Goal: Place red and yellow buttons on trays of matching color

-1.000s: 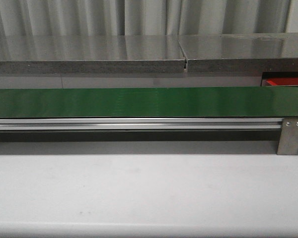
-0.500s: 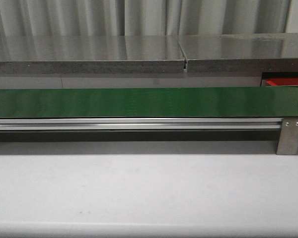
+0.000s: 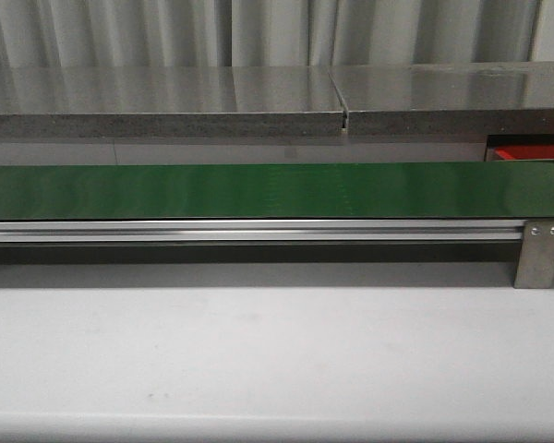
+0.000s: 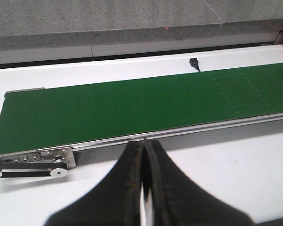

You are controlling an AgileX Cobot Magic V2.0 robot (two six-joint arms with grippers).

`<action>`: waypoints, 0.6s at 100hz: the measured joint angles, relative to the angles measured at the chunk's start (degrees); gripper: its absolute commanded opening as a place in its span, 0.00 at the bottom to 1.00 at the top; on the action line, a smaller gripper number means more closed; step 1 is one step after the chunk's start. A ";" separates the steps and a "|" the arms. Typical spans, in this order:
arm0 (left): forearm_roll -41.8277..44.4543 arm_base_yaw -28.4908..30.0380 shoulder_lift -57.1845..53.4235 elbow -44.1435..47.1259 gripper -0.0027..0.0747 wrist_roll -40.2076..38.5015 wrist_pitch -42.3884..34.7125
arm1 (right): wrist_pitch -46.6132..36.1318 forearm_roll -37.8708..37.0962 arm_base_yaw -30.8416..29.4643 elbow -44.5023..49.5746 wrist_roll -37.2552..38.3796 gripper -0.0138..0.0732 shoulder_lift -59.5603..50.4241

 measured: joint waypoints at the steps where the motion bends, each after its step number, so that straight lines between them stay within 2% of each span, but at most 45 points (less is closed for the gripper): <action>1: 0.00 0.00 0.00 0.00 0.01 0.00 0.00 | 0.12 -0.11 0.31 0.00 0.00 0.09 -0.57; 36: 0.00 0.00 0.00 0.00 0.01 0.00 0.00 | 2.92 -2.22 16.66 0.12 -0.76 0.08 -11.08; 60: 0.00 0.00 0.00 0.00 0.01 0.00 0.00 | 3.13 -2.36 19.37 3.34 -0.76 0.08 -17.47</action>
